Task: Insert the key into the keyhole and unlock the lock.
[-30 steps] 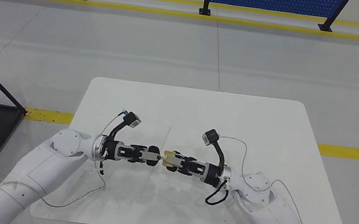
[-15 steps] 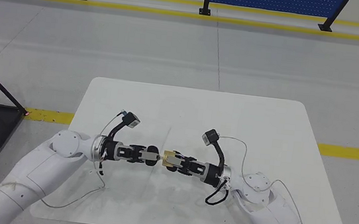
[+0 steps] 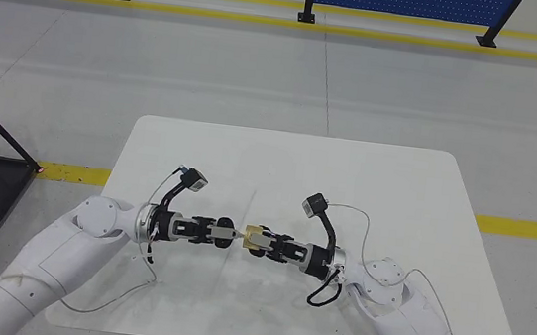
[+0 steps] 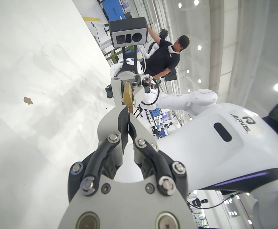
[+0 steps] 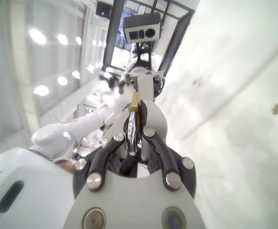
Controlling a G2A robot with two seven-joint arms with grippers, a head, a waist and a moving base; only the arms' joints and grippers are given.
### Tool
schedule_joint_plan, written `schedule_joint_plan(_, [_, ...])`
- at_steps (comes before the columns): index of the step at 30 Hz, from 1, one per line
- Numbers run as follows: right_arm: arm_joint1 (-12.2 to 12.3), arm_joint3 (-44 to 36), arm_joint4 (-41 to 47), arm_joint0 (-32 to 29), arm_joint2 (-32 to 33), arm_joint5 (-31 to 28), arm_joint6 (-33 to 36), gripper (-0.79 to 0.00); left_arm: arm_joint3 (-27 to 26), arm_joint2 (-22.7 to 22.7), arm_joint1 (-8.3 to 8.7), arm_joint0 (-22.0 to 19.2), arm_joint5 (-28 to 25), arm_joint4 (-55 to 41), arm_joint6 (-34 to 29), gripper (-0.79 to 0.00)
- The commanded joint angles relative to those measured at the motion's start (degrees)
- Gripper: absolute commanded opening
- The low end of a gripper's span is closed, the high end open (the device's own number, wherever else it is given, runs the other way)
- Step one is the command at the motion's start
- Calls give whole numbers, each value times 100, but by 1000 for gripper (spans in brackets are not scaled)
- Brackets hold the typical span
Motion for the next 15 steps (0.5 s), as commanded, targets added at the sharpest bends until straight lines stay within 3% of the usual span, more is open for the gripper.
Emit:
schedule_joint_plan(1, [0, 0, 0, 0, 0, 0, 0, -785, 3, 10, -10, -8, 20, -27, -19, -785])
schedule_joint_plan(15, [0, 0, 0, 0, 0, 0, 0, -785, 104, 113, -120, -119, 105, -51, -104, -785])
